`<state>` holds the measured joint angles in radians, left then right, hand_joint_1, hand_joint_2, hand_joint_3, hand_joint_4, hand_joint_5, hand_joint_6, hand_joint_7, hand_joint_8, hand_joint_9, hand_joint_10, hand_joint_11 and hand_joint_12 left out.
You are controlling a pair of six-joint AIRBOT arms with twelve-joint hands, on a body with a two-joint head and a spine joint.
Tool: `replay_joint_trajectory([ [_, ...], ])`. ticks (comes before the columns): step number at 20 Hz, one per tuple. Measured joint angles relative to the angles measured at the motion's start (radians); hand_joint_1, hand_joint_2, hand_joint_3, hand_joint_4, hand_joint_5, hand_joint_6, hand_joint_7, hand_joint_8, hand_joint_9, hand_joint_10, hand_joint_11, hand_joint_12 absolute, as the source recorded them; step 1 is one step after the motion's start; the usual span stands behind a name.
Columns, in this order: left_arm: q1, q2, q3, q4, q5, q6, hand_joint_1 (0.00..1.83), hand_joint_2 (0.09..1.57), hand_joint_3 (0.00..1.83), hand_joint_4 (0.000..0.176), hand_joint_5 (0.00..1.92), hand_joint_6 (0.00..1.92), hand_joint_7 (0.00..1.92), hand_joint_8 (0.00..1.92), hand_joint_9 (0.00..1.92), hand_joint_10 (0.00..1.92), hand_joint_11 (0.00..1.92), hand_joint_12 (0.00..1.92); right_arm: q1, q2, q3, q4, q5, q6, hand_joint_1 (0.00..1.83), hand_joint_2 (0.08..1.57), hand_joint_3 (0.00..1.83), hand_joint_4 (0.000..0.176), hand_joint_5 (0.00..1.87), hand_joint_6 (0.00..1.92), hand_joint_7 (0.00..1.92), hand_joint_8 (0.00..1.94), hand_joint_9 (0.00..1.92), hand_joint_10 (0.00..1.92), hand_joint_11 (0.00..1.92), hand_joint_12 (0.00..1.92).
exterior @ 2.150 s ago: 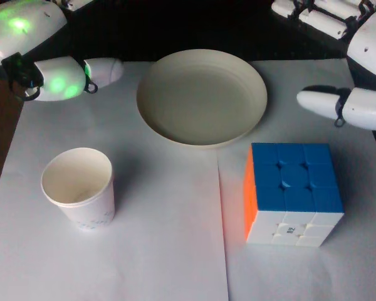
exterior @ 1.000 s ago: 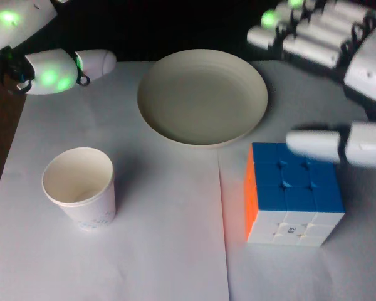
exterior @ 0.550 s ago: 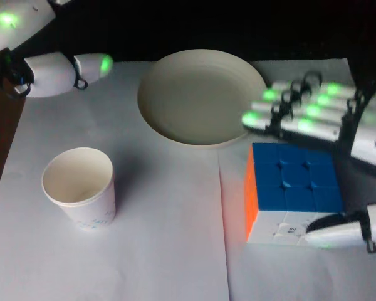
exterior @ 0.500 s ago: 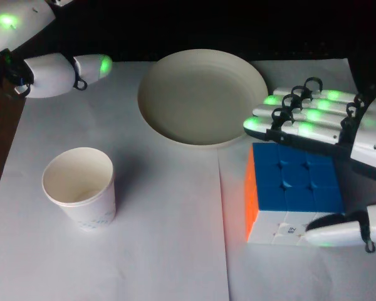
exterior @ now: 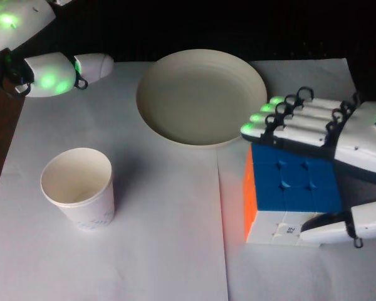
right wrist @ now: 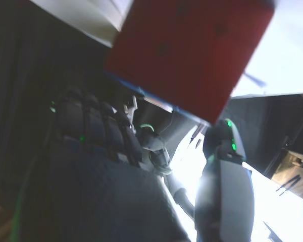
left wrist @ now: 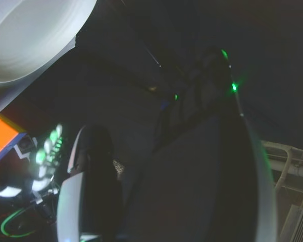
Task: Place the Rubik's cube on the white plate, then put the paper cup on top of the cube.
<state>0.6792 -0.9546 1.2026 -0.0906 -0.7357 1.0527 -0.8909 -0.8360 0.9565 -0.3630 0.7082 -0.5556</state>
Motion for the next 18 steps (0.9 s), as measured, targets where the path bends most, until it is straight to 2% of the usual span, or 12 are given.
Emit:
replay_joint_trajectory([
  [1, 0.000, 0.000, 0.000, 0.000, 0.000, 0.000, 0.31, 1.30, 0.00, 0.092, 0.00, 0.00, 0.00, 0.00, 0.00, 0.00, 0.02, 0.02, 0.000, -0.013, 0.010, 0.000, -0.011, 0.000, 0.69, 0.98, 0.00, 0.000, 0.00, 0.00, 0.00, 0.00, 0.00, 0.00, 0.00, 0.00],
  [2, 0.000, 0.000, 0.000, 0.000, 0.000, 0.000, 0.34, 1.29, 0.00, 0.116, 0.00, 0.00, 0.00, 0.00, 0.00, 0.00, 0.01, 0.03, 0.000, -0.021, 0.015, 0.004, -0.014, 0.001, 0.69, 0.98, 0.00, 0.021, 0.00, 0.00, 0.00, 0.00, 0.00, 0.00, 0.00, 0.00],
  [3, 0.000, 0.000, 0.000, 0.000, 0.000, 0.000, 0.35, 1.28, 0.00, 0.118, 0.00, 0.00, 0.00, 0.00, 0.00, 0.00, 0.00, 0.08, 0.000, -0.029, 0.019, 0.006, -0.015, 0.000, 0.67, 0.99, 0.00, 0.000, 0.00, 0.00, 0.00, 0.00, 0.00, 0.00, 0.00, 0.00],
  [5, 0.000, 0.000, 0.000, -0.002, 0.000, 0.000, 0.34, 1.29, 0.00, 0.114, 0.00, 0.00, 0.00, 0.00, 0.00, 0.00, 0.00, 0.09, 0.000, -0.042, 0.023, 0.007, -0.019, 0.001, 0.68, 0.99, 0.00, 0.000, 0.00, 0.00, 0.00, 0.00, 0.00, 0.00, 0.00, 0.00],
  [7, 0.000, 0.000, 0.000, -0.003, 0.000, 0.000, 0.33, 1.30, 0.00, 0.139, 0.00, 0.00, 0.00, 0.00, 0.00, 0.00, 0.00, 0.08, 0.000, -0.051, 0.029, 0.008, -0.026, 0.001, 0.73, 1.01, 0.00, 0.000, 0.00, 0.00, 0.03, 0.01, 0.04, 0.02, 0.05, 0.03],
  [9, 0.000, 0.000, 0.000, -0.003, 0.000, 0.000, 0.34, 1.29, 0.00, 0.122, 0.00, 0.00, 0.00, 0.00, 0.00, 0.00, 0.00, 0.16, 0.000, -0.053, 0.029, 0.008, -0.026, 0.001, 0.79, 1.03, 0.00, 0.000, 0.09, 0.02, 0.22, 0.04, 0.24, 0.21, 0.00, 1.45],
  [10, 0.000, 0.000, 0.000, -0.003, 0.000, 0.000, 0.35, 1.30, 0.00, 0.119, 0.00, 0.00, 0.00, 0.00, 0.00, 0.00, 0.00, 0.15, 0.000, -0.054, 0.029, 0.008, -0.025, 0.001, 0.82, 1.04, 0.00, 0.000, 0.15, 0.03, 0.28, 0.06, 0.20, 0.55, 0.00, 1.54],
  [11, 0.000, 0.000, 0.000, -0.004, 0.000, 0.000, 0.39, 1.31, 0.00, 0.103, 0.00, 0.00, 0.00, 0.00, 0.00, 0.00, 0.00, 0.04, 0.000, -0.056, 0.031, 0.013, -0.018, 0.002, 0.93, 1.04, 0.00, 0.000, 0.27, 0.23, 0.34, 0.53, 0.20, 1.19, 0.13, 1.79],
  [12, 0.000, 0.000, 0.000, -0.005, 0.000, 0.000, 0.37, 1.31, 0.00, 0.117, 0.00, 0.00, 0.00, 0.00, 0.00, 0.00, 0.00, 0.03, 0.000, -0.056, 0.031, 0.017, -0.010, 0.002, 0.97, 1.05, 0.00, 0.000, 0.18, 0.84, 0.29, 1.10, 0.28, 1.49, 0.29, 1.85],
  [14, 0.000, 0.000, 0.000, -0.006, 0.000, 0.000, 0.35, 1.30, 0.00, 0.126, 0.00, 0.00, 0.00, 0.00, 0.00, 0.00, 0.00, 0.04, 0.001, -0.056, 0.031, 0.026, 0.003, 0.006, 1.04, 1.08, 0.00, 0.000, 0.17, 1.16, 0.35, 1.35, 0.39, 1.65, 0.39, 1.91],
  [16, 0.000, 0.000, 0.000, -0.007, 0.000, 0.000, 0.36, 1.31, 0.00, 0.096, 0.00, 0.00, 0.00, 0.00, 0.00, 0.00, 0.00, 0.00, 0.001, -0.056, 0.032, 0.029, 0.012, 0.007, 1.15, 1.06, 0.00, 0.000, 0.29, 1.38, 0.43, 1.62, 0.56, 1.90, 0.67, 1.92],
  [18, 0.000, 0.000, 0.000, -0.007, 0.000, 0.000, 0.33, 1.31, 0.00, 0.124, 0.00, 0.00, 0.00, 0.00, 0.00, 0.00, 0.01, 0.01, 0.001, -0.056, 0.033, 0.029, 0.018, 0.006, 1.18, 1.06, 0.00, 0.000, 0.36, 1.64, 0.50, 1.88, 0.73, 1.92, 0.88, 1.92],
])
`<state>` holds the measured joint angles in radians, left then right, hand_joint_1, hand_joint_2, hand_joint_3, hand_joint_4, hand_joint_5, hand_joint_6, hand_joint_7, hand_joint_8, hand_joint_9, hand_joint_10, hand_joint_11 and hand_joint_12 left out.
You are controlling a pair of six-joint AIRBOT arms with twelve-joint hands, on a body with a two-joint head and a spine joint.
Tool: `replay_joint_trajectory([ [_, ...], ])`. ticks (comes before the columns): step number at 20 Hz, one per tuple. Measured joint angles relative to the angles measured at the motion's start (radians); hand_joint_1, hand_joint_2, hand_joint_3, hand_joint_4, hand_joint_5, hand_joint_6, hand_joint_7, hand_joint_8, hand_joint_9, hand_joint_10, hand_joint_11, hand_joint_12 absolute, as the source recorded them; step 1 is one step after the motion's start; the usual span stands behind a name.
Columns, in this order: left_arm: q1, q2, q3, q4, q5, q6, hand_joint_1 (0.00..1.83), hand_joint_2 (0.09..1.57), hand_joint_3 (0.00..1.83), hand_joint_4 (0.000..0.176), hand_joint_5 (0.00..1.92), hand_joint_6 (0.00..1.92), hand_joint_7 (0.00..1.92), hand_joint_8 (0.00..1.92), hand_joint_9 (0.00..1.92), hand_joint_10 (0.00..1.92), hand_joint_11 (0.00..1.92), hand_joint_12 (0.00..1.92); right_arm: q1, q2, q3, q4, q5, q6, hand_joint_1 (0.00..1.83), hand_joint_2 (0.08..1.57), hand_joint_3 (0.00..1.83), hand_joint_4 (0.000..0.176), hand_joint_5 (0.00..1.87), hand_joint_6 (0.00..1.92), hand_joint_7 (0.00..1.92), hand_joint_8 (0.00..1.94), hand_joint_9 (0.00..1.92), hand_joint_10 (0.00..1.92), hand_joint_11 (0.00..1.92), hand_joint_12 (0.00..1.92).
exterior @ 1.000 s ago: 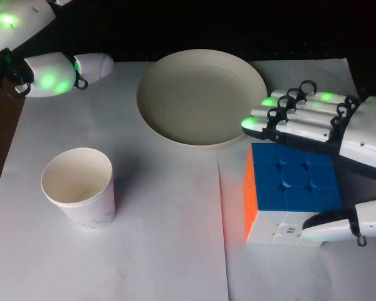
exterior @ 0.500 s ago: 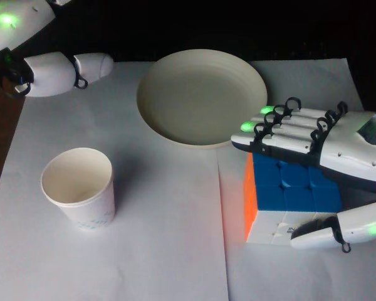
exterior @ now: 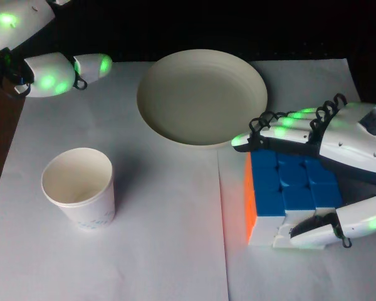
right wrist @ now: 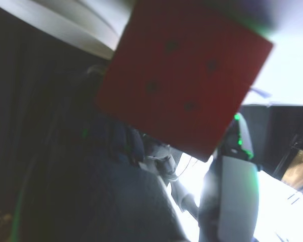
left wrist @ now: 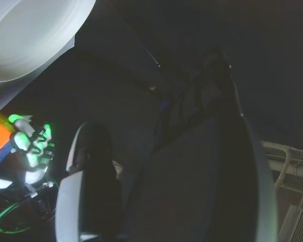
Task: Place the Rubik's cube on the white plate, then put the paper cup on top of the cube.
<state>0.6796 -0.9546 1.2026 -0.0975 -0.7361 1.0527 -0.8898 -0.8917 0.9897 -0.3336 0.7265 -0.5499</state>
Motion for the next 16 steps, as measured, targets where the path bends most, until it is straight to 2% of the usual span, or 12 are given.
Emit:
replay_joint_trajectory([
  [1, 0.000, 0.000, 0.000, 0.000, 0.000, 0.000, 0.34, 1.30, 0.00, 0.131, 0.00, 0.00, 0.00, 0.00, 0.00, 0.00, 0.01, 0.00, 0.000, 0.000, 0.001, 0.000, 0.005, 0.000, 1.11, 1.20, 0.03, 0.000, 0.64, 1.47, 0.55, 1.89, 0.75, 1.92, 0.90, 1.92],
  [2, 0.000, 0.000, 0.000, 0.000, 0.000, 0.000, 0.39, 1.32, 0.00, 0.100, 0.00, 0.00, 0.00, 0.00, 0.00, 0.00, 0.01, 0.01, 0.002, 0.000, 0.001, 0.000, 0.010, 0.000, 1.11, 1.21, 0.01, 0.000, 0.75, 1.37, 0.66, 1.94, 0.88, 1.92, 1.02, 1.92],
  [4, 0.003, 0.000, 0.000, -0.001, 0.000, 0.000, 0.40, 1.32, 0.00, 0.087, 0.00, 0.00, 0.00, 0.00, 0.00, 0.00, 0.00, 0.01, 0.002, -0.001, 0.001, 0.005, 0.016, 0.002, 1.10, 1.23, 0.02, 0.000, 0.73, 1.41, 0.80, 1.94, 1.01, 1.92, 1.11, 1.92],
  [5, 0.004, 0.000, 0.000, -0.001, 0.000, 0.000, 0.36, 1.31, 0.00, 0.108, 0.00, 0.00, 0.00, 0.00, 0.00, 0.00, 0.01, 0.01, 0.003, -0.001, 0.001, 0.005, 0.017, 0.002, 1.10, 1.23, 0.02, 0.000, 0.73, 1.41, 0.79, 1.94, 1.02, 1.92, 1.14, 1.92],
  [6, 0.006, 0.000, 0.000, -0.002, -0.002, 0.000, 0.36, 1.31, 0.00, 0.124, 0.00, 0.00, 0.00, 0.00, 0.00, 0.00, 0.01, 0.02, 0.008, -0.002, 0.001, 0.004, 0.014, 0.002, 1.15, 1.08, 0.41, 0.000, 0.65, 1.47, 0.77, 1.74, 0.96, 1.92, 1.08, 1.92],
  [7, 0.010, 0.000, 0.000, -0.004, -0.002, 0.000, 0.35, 1.29, 0.00, 0.143, 0.00, 0.00, 0.00, 0.00, 0.00, 0.00, 0.02, 0.03, 0.015, -0.002, 0.001, 0.002, 0.008, 0.004, 1.15, 0.99, 0.63, 0.000, 0.62, 1.55, 0.77, 1.71, 0.91, 1.92, 1.04, 1.92],
  [8, 0.012, 0.000, -0.002, -0.005, 0.000, 0.001, 0.36, 1.31, 0.00, 0.125, 0.00, 0.00, 0.00, 0.00, 0.00, 0.00, 0.00, 0.13, 0.023, -0.002, 0.001, 0.001, 0.009, 0.005, 1.16, 0.99, 0.62, 0.000, 0.63, 1.53, 0.78, 1.68, 0.92, 1.92, 1.04, 1.92],
  [9, 0.012, 0.000, -0.002, -0.005, 0.001, 0.000, 0.36, 1.32, 0.00, 0.109, 0.00, 0.00, 0.00, 0.00, 0.00, 0.00, 0.00, 0.14, 0.025, -0.001, 0.001, 0.001, 0.008, 0.005, 1.16, 0.98, 0.66, 0.000, 0.63, 1.54, 0.78, 1.71, 0.94, 1.92, 1.06, 1.92],
  [10, 0.012, 0.000, -0.002, -0.004, 0.000, 0.000, 0.35, 1.31, 0.00, 0.119, 0.00, 0.00, 0.00, 0.00, 0.00, 0.00, 0.00, 0.14, 0.027, -0.001, 0.001, -0.003, 0.011, 0.004, 1.18, 0.96, 0.67, 0.000, 0.64, 1.53, 0.81, 1.66, 0.97, 1.92, 1.09, 1.92],
  [11, 0.012, 0.000, -0.002, -0.006, -0.003, 0.000, 0.36, 1.30, 0.00, 0.138, 0.00, 0.00, 0.00, 0.00, 0.00, 0.00, 0.00, 0.14, 0.035, 0.003, 0.001, -0.013, 0.012, 0.004, 1.19, 0.93, 0.70, 0.000, 0.65, 1.51, 0.85, 1.63, 0.96, 1.92, 1.07, 1.92],
  [14, 0.012, 0.000, -0.002, -0.008, -0.002, 0.000, 0.36, 1.32, 0.00, 0.102, 0.00, 0.00, 0.00, 0.00, 0.00, 0.00, 0.00, 0.16, 0.054, 0.026, -0.005, -0.031, 0.028, -0.001, 1.17, 0.97, 0.66, 0.000, 0.61, 1.57, 0.80, 1.67, 0.93, 1.92, 1.02, 1.92],
  [16, 0.012, 0.000, -0.002, -0.008, -0.002, 0.000, 0.36, 1.30, 0.00, 0.108, 0.00, 0.00, 0.00, 0.00, 0.00, 0.00, 0.00, 0.20, 0.083, 0.042, -0.005, -0.038, 0.030, -0.016, 1.16, 1.02, 0.54, 0.000, 0.62, 1.51, 0.79, 1.64, 0.81, 1.92, 0.89, 1.92],
])
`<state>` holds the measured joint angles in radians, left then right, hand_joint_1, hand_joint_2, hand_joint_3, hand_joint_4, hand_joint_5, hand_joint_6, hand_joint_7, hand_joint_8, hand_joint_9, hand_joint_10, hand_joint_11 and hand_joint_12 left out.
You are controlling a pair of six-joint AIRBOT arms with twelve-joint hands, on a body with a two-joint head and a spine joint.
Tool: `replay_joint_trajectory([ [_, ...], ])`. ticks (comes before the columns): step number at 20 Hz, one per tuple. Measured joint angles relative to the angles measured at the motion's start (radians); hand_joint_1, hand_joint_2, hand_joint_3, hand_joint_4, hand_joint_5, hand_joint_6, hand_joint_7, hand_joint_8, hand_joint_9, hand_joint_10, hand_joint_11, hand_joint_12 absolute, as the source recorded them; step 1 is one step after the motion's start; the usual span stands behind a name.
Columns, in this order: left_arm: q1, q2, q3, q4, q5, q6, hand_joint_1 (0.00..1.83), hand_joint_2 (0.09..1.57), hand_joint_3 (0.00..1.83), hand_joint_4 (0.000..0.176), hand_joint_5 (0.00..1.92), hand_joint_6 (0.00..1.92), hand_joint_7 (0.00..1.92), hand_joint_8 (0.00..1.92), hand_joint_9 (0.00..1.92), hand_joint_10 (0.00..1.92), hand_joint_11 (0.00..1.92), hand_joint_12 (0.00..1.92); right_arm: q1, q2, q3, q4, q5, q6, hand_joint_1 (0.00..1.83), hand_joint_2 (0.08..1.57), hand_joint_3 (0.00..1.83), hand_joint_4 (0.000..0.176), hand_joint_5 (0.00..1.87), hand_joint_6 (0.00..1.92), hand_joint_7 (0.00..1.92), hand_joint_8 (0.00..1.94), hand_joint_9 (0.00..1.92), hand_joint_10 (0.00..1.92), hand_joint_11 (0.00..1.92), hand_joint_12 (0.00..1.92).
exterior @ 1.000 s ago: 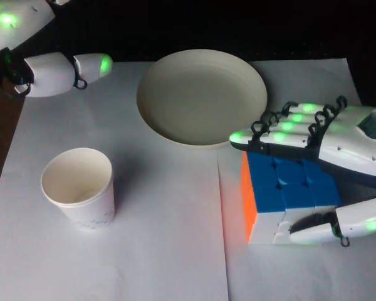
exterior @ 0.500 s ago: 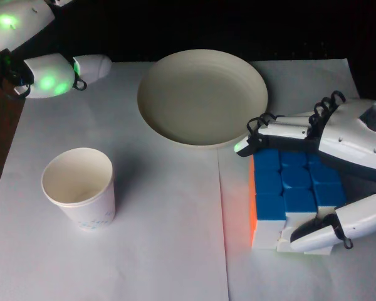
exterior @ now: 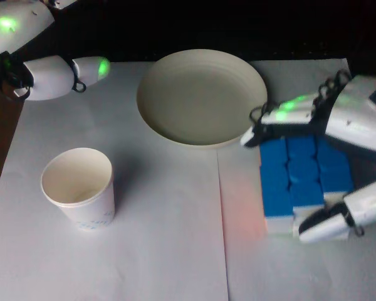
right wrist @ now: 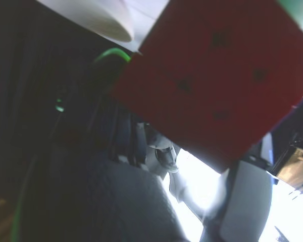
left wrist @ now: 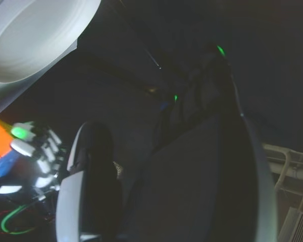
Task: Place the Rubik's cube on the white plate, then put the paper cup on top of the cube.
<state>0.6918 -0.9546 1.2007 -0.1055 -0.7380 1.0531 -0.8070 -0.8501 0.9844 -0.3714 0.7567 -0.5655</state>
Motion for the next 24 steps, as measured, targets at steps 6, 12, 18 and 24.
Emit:
replay_joint_trajectory([
  [6, 0.000, 0.002, 0.000, -0.002, 0.000, 0.000, 0.37, 1.29, 0.00, 0.135, 0.00, 0.00, 0.00, 0.00, 0.00, 0.00, 0.00, 0.20, 0.137, -0.020, 0.030, 0.008, 0.016, -0.089, 1.13, 1.22, 0.14, 0.000, 0.61, 1.49, 0.72, 1.58, 0.56, 1.92, 0.69, 1.92],
  [12, 0.000, 0.002, 0.000, -0.001, 0.000, -0.001, 0.41, 1.31, 0.00, 0.125, 0.00, 0.00, 0.00, 0.00, 0.00, 0.00, 0.00, 0.09, 0.241, -0.146, 0.155, 0.061, -0.038, -0.121, 1.12, 1.26, 0.08, 0.000, 0.58, 1.53, 0.72, 1.58, 0.71, 1.91, 0.85, 1.92],
  [18, 0.000, 0.002, 0.005, -0.003, -0.001, 0.000, 0.38, 1.30, 0.00, 0.086, 0.00, 0.00, 0.00, 0.00, 0.00, 0.00, 0.00, 0.22, 0.285, -0.307, 0.299, 0.130, -0.119, -0.125, 1.13, 1.30, 0.00, 0.000, 0.58, 1.48, 0.73, 1.56, 0.70, 1.82, 0.80, 1.92],
  [24, 0.000, 0.002, 0.007, -0.004, -0.005, 0.000, 0.34, 1.30, 0.00, 0.141, 0.00, 0.00, 0.00, 0.00, 0.00, 0.00, 0.00, 0.25, 0.310, -0.420, 0.391, 0.208, -0.112, -0.128, 1.16, 1.30, 0.01, 0.000, 0.56, 1.45, 0.75, 1.62, 0.77, 1.92, 0.95, 1.92],
])
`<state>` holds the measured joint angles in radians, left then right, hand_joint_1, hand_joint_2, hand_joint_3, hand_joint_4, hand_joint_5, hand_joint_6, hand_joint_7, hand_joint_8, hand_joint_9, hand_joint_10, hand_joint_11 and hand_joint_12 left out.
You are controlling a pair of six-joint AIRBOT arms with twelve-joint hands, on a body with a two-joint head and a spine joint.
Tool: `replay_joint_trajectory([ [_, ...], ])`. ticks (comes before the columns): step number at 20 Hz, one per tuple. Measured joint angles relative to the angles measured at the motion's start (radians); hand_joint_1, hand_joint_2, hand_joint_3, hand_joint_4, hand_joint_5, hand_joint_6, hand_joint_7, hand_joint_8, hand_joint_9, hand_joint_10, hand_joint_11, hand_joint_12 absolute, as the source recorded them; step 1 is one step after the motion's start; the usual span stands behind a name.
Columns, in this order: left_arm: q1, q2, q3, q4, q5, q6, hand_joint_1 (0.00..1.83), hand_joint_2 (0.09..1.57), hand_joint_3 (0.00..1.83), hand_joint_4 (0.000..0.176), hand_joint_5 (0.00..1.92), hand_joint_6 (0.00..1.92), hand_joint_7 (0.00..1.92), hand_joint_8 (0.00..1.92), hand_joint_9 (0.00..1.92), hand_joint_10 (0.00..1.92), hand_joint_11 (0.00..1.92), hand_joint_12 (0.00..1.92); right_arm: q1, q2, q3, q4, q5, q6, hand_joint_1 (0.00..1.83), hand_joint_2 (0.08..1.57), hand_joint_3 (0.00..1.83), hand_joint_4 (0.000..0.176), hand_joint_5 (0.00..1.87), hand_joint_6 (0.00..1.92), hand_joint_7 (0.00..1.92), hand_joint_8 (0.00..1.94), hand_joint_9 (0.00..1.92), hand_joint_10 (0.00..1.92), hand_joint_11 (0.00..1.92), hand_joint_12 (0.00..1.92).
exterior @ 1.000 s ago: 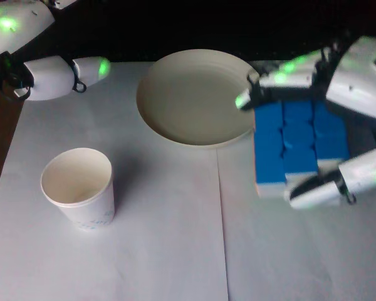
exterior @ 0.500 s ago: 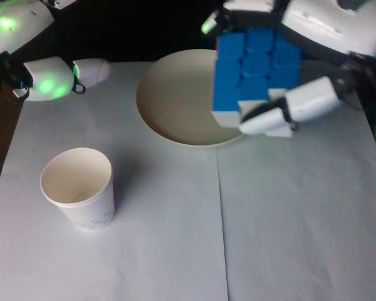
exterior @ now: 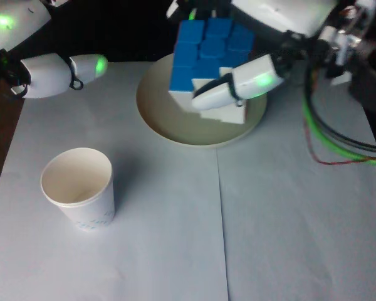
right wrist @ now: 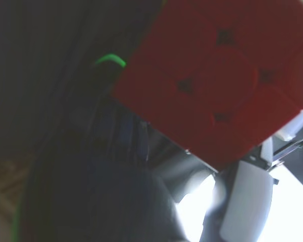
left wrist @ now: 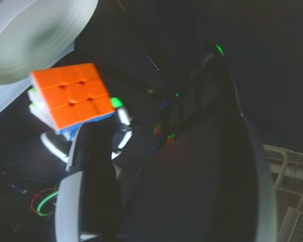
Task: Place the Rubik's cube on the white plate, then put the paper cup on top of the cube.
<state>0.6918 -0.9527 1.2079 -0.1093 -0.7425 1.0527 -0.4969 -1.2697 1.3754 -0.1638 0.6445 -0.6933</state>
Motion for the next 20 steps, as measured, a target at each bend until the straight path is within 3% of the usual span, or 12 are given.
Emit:
replay_joint_trajectory([
  [1, 0.000, 0.000, 0.000, -0.002, -0.001, 0.000, 0.33, 1.29, 0.00, 0.160, 0.00, 0.00, 0.00, 0.00, 0.00, 0.00, 0.00, 0.19, -0.001, -0.023, 0.016, 0.026, -0.006, -0.002, 1.09, 1.32, 0.01, 0.002, 0.56, 1.57, 0.65, 1.62, 0.50, 1.87, 0.60, 1.92],
  [4, 0.000, 0.000, 0.000, -0.002, -0.002, -0.001, 0.38, 1.31, 0.00, 0.080, 0.00, 0.00, 0.00, 0.00, 0.00, 0.00, 0.00, 0.06, -0.020, -0.068, 0.048, 0.108, 0.008, 0.001, 1.08, 1.34, 0.00, 0.003, 0.53, 1.60, 0.63, 1.63, 0.42, 1.81, 0.49, 1.92],
  [5, 0.000, 0.000, 0.000, -0.003, -0.002, 0.000, 0.31, 1.31, 0.00, 0.082, 0.00, 0.00, 0.00, 0.00, 0.00, 0.00, 0.00, 0.04, -0.039, -0.081, 0.066, 0.137, 0.008, 0.000, 1.09, 1.34, 0.00, 0.000, 0.48, 1.68, 0.67, 1.54, 0.40, 1.66, 0.36, 1.92],
  [6, 0.000, -0.001, 0.001, -0.003, -0.002, 0.000, 0.34, 1.32, 0.00, 0.091, 0.00, 0.00, 0.00, 0.00, 0.00, 0.00, 0.00, 0.01, -0.058, -0.085, 0.076, 0.168, 0.005, -0.001, 1.17, 1.21, 0.00, 0.000, 0.21, 1.28, 0.42, 1.32, 0.36, 1.59, 0.33, 1.92],
  [9, 0.000, -0.001, 0.002, -0.008, -0.003, 0.000, 0.38, 1.30, 0.00, 0.125, 0.01, 0.00, 0.00, 0.00, 0.00, 0.00, 0.02, 0.01, -0.081, -0.084, 0.092, 0.229, -0.014, -0.002, 1.08, 1.20, 0.00, 0.000, 0.20, 0.69, 0.31, 0.68, 0.34, 1.38, 0.46, 1.88],
  [10, 0.000, -0.003, 0.002, -0.003, -0.004, 0.000, 0.36, 1.30, 0.00, 0.096, 0.01, 0.00, 0.00, 0.00, 0.00, 0.00, 0.00, 0.01, -0.081, -0.083, 0.095, 0.232, -0.014, -0.003, 1.03, 1.21, 0.00, 0.000, 0.21, 0.51, 0.34, 0.42, 0.18, 1.20, 0.05, 1.87],
  [11, 0.000, -0.005, 0.002, 0.000, -0.004, 0.000, 0.36, 1.30, 0.00, 0.089, 0.00, 0.00, 0.00, 0.00, 0.00, 0.00, 0.00, 0.00, -0.085, -0.081, 0.097, 0.237, -0.018, -0.002, 0.98, 1.20, 0.00, 0.000, 0.24, 0.29, 0.39, 0.07, 0.13, 1.01, 0.00, 1.72],
  [13, 0.000, -0.005, 0.002, -0.003, -0.003, 0.000, 0.36, 1.30, 0.00, 0.100, 0.00, 0.00, 0.00, 0.00, 0.00, 0.00, 0.00, 0.00, -0.095, -0.084, 0.098, 0.243, -0.015, 0.003, 0.94, 1.19, 0.00, 0.000, 0.25, 0.21, 0.37, 0.02, 0.09, 0.98, 0.00, 1.65],
  [14, 0.000, -0.005, 0.002, -0.007, -0.004, 0.000, 0.40, 1.29, 0.00, 0.120, 0.01, 0.00, 0.00, 0.00, 0.00, 0.00, 0.00, 0.00, -0.105, -0.090, 0.100, 0.254, -0.013, 0.004, 0.85, 1.17, 0.00, 0.010, 0.18, 0.06, 0.23, 0.00, 0.00, 0.78, 0.00, 1.45],
  [17, 0.000, -0.005, 0.002, -0.007, -0.004, 0.000, 0.35, 1.31, 0.01, 0.080, 0.00, 0.00, 0.00, 0.00, 0.00, 0.00, 0.00, 0.00, -0.107, -0.092, 0.101, 0.268, -0.013, 0.002, 0.69, 1.17, 0.00, 0.038, 0.01, 0.00, 0.01, 0.00, 0.03, 0.26, 0.00, 1.64],
  [19, 0.000, -0.005, 0.002, -0.008, -0.005, 0.000, 0.33, 1.29, 0.00, 0.111, 0.00, 0.00, 0.00, 0.00, 0.00, 0.00, 0.01, 0.01, -0.107, -0.091, 0.101, 0.269, -0.013, 0.002, 0.65, 1.15, 0.00, 0.106, 0.00, 0.00, 0.00, 0.00, 0.01, 0.09, 0.00, 1.60],
  [20, 0.000, -0.005, 0.002, -0.008, -0.005, 0.000, 0.36, 1.30, 0.00, 0.092, 0.01, 0.00, 0.00, 0.00, 0.00, 0.00, 0.00, 0.00, -0.107, -0.091, 0.101, 0.272, -0.013, 0.002, 0.63, 1.17, 0.00, 0.090, 0.00, 0.00, 0.00, 0.00, 0.00, 0.00, 0.00, 0.06],
])
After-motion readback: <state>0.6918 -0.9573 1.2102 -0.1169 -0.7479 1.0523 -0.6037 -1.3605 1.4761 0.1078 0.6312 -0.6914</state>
